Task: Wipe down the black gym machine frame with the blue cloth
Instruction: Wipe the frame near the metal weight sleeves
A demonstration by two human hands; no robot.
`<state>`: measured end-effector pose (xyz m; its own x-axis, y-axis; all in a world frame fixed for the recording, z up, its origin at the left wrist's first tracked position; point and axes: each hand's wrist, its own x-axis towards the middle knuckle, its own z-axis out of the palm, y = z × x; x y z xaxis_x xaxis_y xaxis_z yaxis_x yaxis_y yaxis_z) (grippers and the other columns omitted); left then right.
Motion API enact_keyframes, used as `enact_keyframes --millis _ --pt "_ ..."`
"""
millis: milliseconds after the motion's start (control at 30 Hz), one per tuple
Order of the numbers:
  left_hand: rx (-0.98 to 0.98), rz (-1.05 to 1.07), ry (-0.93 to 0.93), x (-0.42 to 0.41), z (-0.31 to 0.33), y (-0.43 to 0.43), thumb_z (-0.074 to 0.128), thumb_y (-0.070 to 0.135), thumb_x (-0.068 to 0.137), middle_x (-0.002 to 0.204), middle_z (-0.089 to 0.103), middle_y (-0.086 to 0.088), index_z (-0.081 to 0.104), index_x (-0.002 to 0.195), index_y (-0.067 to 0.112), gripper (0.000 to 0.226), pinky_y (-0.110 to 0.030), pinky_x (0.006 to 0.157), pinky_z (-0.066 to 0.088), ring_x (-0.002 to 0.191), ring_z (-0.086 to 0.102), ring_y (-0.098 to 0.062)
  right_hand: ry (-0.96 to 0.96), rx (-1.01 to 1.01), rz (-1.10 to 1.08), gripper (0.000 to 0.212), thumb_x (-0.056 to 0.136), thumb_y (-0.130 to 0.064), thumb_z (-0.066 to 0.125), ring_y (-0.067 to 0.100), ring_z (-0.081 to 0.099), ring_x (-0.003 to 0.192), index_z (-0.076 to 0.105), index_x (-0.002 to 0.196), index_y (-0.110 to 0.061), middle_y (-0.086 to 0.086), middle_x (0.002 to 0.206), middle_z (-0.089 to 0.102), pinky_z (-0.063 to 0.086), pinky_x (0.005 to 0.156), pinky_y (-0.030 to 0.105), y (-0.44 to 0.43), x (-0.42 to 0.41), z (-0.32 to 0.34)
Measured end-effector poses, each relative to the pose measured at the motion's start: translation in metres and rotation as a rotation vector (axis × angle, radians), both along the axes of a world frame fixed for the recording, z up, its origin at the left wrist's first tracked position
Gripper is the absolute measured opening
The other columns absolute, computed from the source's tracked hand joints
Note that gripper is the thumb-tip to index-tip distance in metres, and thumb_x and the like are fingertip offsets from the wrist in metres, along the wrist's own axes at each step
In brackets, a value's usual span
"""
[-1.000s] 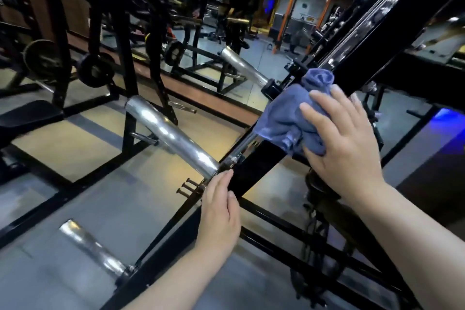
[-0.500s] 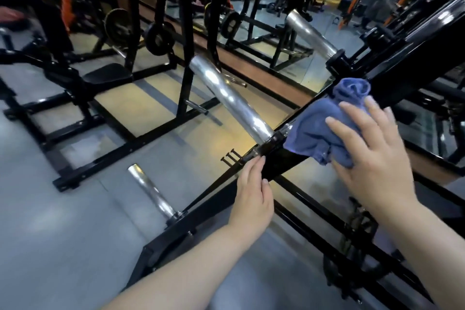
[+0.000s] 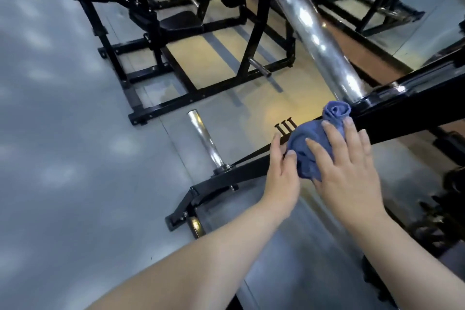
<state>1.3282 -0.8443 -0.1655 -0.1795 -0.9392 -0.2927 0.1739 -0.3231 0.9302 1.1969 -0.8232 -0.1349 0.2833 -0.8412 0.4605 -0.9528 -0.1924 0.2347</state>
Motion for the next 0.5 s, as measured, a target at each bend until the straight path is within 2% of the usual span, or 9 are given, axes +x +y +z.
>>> enact_keyframes --millis 33,67,133,167,233,333,433,500 --pt "0.011 0.002 0.038 0.001 0.000 -0.001 0.033 0.024 0.109 0.143 0.043 0.024 0.026 0.156 0.033 0.049 0.001 0.093 0.036 0.121 0.046 0.020 0.006 0.030 0.004 0.058 0.082 -0.010 0.077 0.049 0.021 0.150 0.058 0.136 -0.005 0.026 0.154 0.040 0.012 0.125 0.058 -0.002 0.006 -0.005" --pt "0.016 -0.004 0.039 0.001 0.003 -0.003 0.035 0.029 0.105 0.147 0.042 0.022 0.032 0.155 0.032 0.049 -0.005 0.101 0.037 0.124 0.044 0.020 0.004 0.064 0.006 0.055 0.083 -0.010 0.076 0.049 0.021 0.150 0.058 0.135 -0.005 0.026 0.154 0.041 0.013 0.125 0.058 -0.003 0.010 -0.010" --pt "0.003 -0.027 0.019 -0.001 0.001 -0.008 0.038 0.043 0.093 0.157 0.040 0.002 0.048 0.147 0.030 0.057 -0.036 0.121 0.031 0.145 0.036 -0.006 -0.002 0.126 0.046 0.046 0.084 -0.007 0.071 0.047 0.025 0.150 0.062 0.129 -0.003 0.024 0.150 0.046 0.018 0.124 0.057 -0.007 0.013 -0.015" --pt "0.000 -0.048 0.033 -0.003 -0.004 -0.013 0.038 0.047 0.088 0.158 0.039 -0.007 0.052 0.142 0.030 0.059 -0.050 0.123 0.027 0.149 0.032 -0.019 0.005 0.151 0.084 0.042 0.083 -0.007 0.068 0.046 0.029 0.148 0.065 0.125 -0.002 0.022 0.147 0.050 0.020 0.123 0.056 -0.010 0.013 -0.016" --pt "0.023 -0.065 0.019 -0.007 -0.019 -0.020 0.038 0.049 0.086 0.157 0.039 -0.008 0.054 0.139 0.030 0.059 -0.059 0.121 0.026 0.150 0.031 -0.025 0.021 0.180 0.151 0.042 0.079 -0.008 0.067 0.044 0.039 0.143 0.068 0.121 -0.002 0.020 0.139 0.057 0.026 0.122 0.053 -0.016 0.009 -0.013" --pt "-0.073 -0.104 -0.066 0.001 0.010 -0.016 0.036 0.047 0.090 0.157 0.039 0.000 0.047 0.145 0.032 0.058 -0.055 0.120 0.030 0.148 0.032 -0.018 0.015 0.158 0.150 0.048 0.074 -0.009 0.077 0.045 0.049 0.135 0.071 0.120 -0.001 0.020 0.131 0.063 0.033 0.118 0.055 -0.020 0.006 0.004" --pt "-0.324 -0.282 -0.175 0.008 0.051 -0.019 0.032 0.036 0.102 0.156 0.028 0.028 0.033 0.155 0.032 0.053 -0.031 0.125 0.018 0.148 0.018 0.006 -0.033 -0.005 0.060 0.034 0.083 -0.012 0.074 0.046 0.051 0.133 0.073 0.116 -0.005 0.020 0.131 0.064 0.036 0.115 0.059 -0.014 -0.003 0.034" --pt "-0.488 -0.419 -0.252 0.009 0.069 -0.035 0.031 0.031 0.104 0.160 0.022 0.025 0.026 0.158 0.027 0.055 -0.024 0.124 0.012 0.147 0.013 0.009 -0.026 -0.130 -0.029 0.031 0.090 -0.020 0.070 0.046 0.050 0.134 0.072 0.118 -0.006 0.021 0.135 0.062 0.032 0.117 0.060 -0.008 -0.015 0.059"
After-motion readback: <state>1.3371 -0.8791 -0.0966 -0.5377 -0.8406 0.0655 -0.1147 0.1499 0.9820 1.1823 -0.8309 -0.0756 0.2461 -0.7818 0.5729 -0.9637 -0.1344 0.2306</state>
